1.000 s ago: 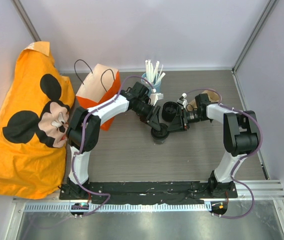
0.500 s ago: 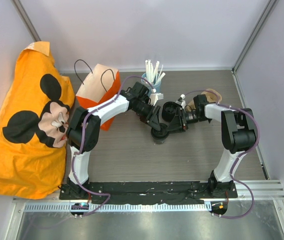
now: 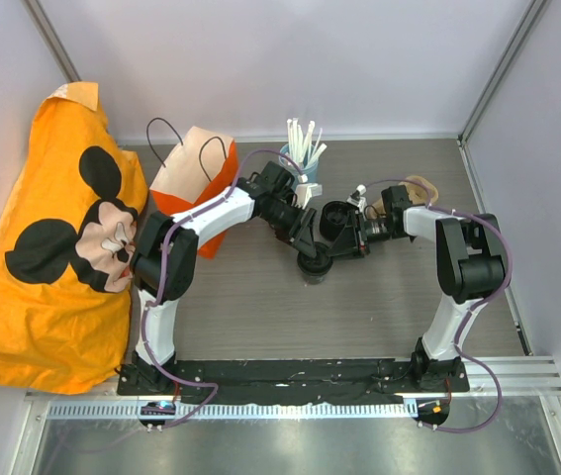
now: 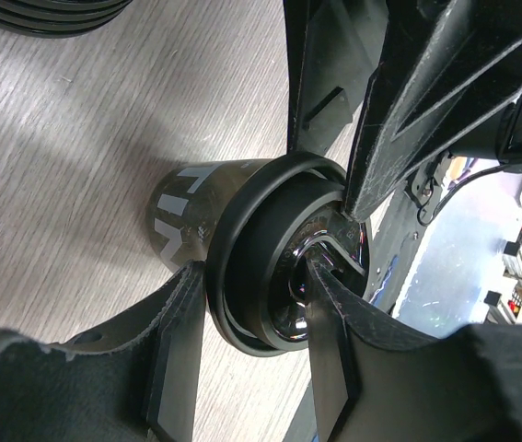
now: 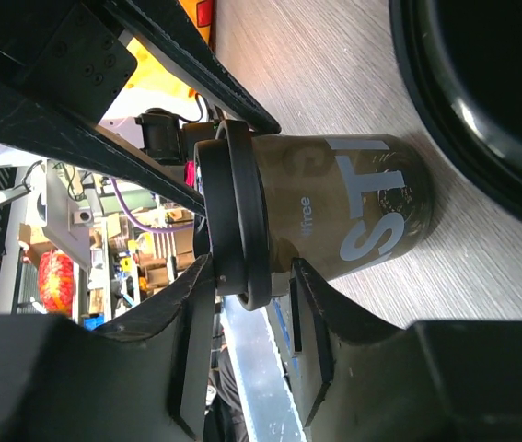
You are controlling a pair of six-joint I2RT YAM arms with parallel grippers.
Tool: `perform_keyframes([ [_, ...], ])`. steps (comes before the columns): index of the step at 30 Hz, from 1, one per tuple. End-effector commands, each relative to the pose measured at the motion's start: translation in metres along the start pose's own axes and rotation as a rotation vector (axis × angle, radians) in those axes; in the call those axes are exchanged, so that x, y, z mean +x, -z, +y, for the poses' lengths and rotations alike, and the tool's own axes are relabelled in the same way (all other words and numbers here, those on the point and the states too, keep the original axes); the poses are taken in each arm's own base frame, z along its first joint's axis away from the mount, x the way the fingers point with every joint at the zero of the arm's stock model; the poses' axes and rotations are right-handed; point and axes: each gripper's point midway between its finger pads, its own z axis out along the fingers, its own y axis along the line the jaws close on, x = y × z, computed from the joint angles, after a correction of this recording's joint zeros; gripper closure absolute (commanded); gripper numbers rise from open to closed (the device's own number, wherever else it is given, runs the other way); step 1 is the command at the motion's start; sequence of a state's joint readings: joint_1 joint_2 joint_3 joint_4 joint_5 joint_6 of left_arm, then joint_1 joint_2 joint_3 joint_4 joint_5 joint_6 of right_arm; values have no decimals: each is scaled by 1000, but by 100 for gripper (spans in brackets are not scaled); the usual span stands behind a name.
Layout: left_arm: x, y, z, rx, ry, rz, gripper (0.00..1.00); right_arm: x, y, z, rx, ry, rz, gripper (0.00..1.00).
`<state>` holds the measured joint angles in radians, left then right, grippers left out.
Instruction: Pack the takeout coffee
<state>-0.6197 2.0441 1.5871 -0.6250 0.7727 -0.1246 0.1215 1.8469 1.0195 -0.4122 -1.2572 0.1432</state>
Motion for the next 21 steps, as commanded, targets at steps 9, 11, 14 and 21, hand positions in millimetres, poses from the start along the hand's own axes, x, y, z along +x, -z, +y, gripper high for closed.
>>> perform_keyframes([
  [9,71,-34,68,-282,-22,233,82,-4,-12,-22,188,147,-6,70],
  [11,75,-36,71,-296,-21,246,84,-4,-11,-31,248,141,-8,71],
  [14,80,-39,74,-312,-18,269,85,-5,-10,-42,312,133,-8,71],
  [21,89,-43,83,-368,-18,316,89,-9,-4,-65,463,123,-20,71],
])
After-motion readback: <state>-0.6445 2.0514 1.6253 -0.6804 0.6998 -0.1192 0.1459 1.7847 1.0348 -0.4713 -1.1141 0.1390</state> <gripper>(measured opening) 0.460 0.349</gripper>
